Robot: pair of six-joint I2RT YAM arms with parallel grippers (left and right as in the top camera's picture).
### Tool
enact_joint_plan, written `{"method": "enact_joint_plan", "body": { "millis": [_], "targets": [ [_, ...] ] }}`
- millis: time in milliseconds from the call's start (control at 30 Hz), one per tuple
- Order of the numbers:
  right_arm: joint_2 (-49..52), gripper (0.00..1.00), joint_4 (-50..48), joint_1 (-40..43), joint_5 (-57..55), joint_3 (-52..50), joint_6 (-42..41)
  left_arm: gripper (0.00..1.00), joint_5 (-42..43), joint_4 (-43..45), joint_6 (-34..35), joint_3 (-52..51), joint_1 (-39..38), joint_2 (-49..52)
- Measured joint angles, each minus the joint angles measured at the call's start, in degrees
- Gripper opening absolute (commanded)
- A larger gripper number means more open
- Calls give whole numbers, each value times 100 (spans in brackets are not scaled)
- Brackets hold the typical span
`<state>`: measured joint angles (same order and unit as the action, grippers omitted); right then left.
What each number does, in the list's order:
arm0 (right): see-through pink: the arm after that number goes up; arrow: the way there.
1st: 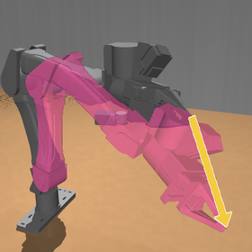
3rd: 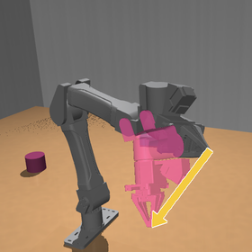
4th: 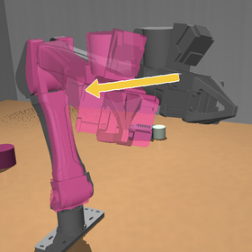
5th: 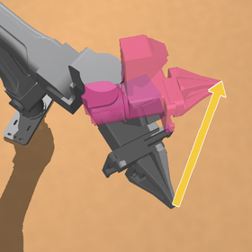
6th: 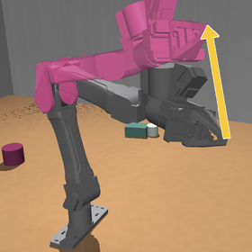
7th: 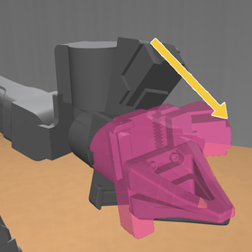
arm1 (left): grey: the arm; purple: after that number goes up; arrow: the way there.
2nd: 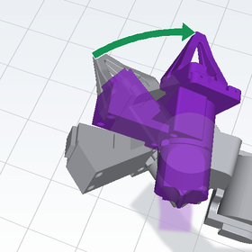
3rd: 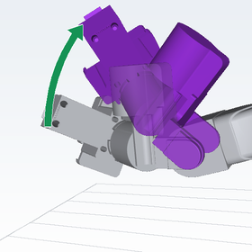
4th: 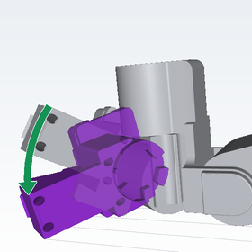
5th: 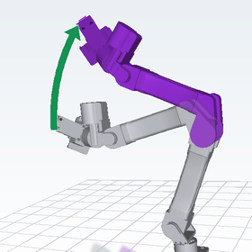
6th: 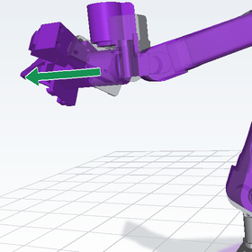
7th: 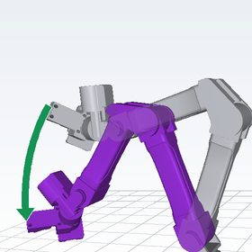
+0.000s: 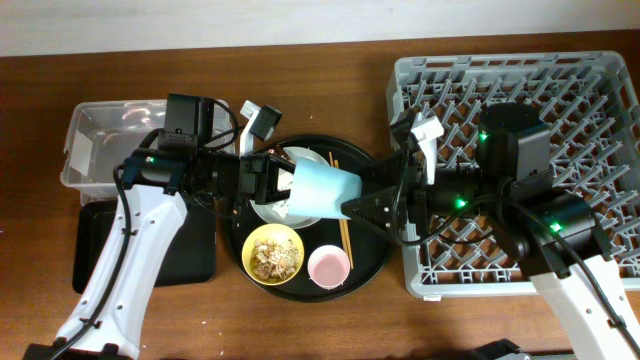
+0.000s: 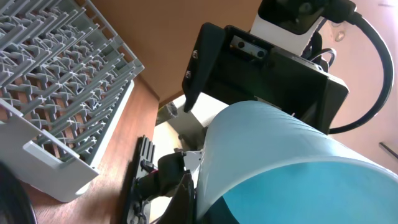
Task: Sort waste into correct bins and load items into the dishwasher rack
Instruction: 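Grasp the light blue cup with the left gripper and lift it, then hand the blue cup to the right gripper and place it in the rack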
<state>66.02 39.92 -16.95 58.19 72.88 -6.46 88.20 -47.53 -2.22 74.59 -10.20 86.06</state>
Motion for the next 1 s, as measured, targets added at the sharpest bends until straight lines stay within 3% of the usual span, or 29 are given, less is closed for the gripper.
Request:
{"method": "enact_joint_plan", "body": {
  "millis": [167, 400, 433, 500, 533, 567, 633, 800, 1000],
  "targets": [
    [7, 82, -149, -55, 151, 0, -111, 0, 28, -2, -2, 0, 0, 0],
    [155, 61, -275, -400, 31, 0, -140, 0, 162, 0, -24, 0, 0, 0],
    [155, 58, -280, -402, 35, 0, -125, 9, 186, 0, -35, 0, 0, 0],
    [153, 57, -271, -398, 42, 0, -142, 45, 192, 7, -55, 0, 2, 0],
    [153, 57, -243, -369, 39, 0, -138, 53, 177, 7, -70, 0, 0, 0],
    [146, 55, -142, -275, 59, 0, -136, 68, 98, 15, -74, 0, 0, 0],
    [57, 51, 131, 278, 72, 0, -138, 74, -367, -37, -79, 0, 0, 0],
    [-407, 49, 1685, 2229, -313, 31, -85, 78, -2116, -566, -83, 0, 0, 2],
    [-479, 48, 3477, 3141, -3025, 31, -133, 78, -2981, -632, -83, 0, 0, 2]
  ]
}}
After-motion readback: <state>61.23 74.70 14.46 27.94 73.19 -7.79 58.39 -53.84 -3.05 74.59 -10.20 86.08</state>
